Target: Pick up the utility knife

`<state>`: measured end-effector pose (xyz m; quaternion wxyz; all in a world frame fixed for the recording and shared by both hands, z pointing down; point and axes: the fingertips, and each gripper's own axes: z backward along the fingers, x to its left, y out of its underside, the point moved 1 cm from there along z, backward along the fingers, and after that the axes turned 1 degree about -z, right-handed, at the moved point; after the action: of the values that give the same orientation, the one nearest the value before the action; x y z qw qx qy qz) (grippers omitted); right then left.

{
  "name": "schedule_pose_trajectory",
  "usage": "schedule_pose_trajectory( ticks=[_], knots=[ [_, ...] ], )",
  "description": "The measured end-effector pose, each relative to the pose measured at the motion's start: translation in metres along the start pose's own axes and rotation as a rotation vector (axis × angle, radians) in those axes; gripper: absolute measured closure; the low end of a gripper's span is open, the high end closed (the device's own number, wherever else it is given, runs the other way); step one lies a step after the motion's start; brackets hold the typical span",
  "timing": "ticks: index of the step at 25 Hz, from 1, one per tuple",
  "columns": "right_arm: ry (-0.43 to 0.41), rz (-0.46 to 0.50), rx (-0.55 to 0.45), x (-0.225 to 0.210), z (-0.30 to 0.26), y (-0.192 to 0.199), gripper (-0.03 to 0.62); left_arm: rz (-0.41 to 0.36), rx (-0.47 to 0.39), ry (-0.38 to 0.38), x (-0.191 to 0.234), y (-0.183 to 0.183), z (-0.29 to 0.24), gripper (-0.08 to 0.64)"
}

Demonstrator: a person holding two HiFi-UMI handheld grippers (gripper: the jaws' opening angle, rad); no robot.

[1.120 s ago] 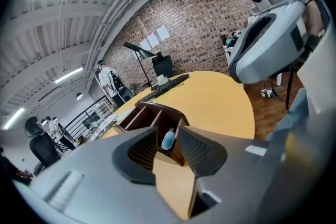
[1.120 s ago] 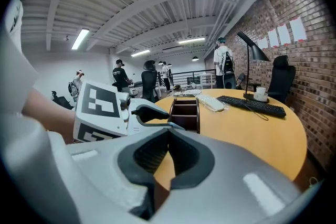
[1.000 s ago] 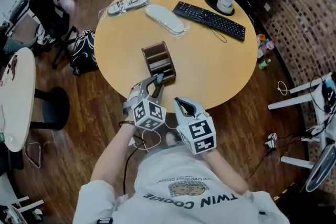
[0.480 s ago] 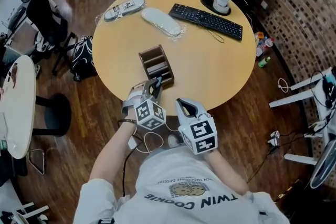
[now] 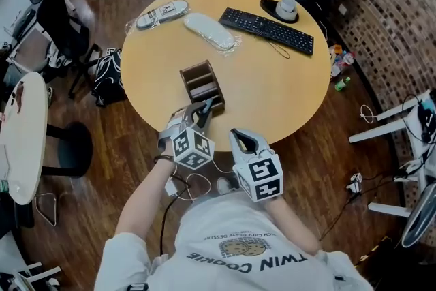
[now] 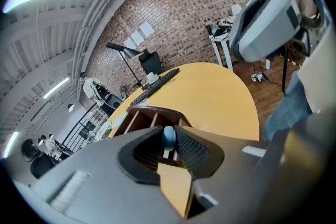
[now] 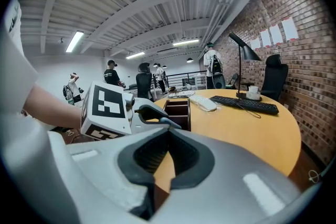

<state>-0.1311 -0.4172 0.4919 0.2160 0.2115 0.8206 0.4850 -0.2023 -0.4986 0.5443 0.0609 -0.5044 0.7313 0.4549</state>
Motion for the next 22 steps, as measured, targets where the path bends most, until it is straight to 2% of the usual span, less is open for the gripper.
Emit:
schedule_pose_trajectory(
  ticks=[8,14,22],
  knots=[
    [-0.008,-0.001,-0.012,-0.005,0.014,0.000,0.591,0.104,-0.025,-0.050,0.006,-0.013,0.023,0.483],
    [-0.042,0.017,-0.021,-0.003,0.029,-0.002,0.591,0.237,-0.042,-0.087,-0.001,-0.023,0.050,0.483],
    [-0.101,0.053,-0.043,-0.002,0.059,-0.005,0.591,0.371,-0.063,-0.156,-0.020,-0.051,0.084,0.483]
  ],
)
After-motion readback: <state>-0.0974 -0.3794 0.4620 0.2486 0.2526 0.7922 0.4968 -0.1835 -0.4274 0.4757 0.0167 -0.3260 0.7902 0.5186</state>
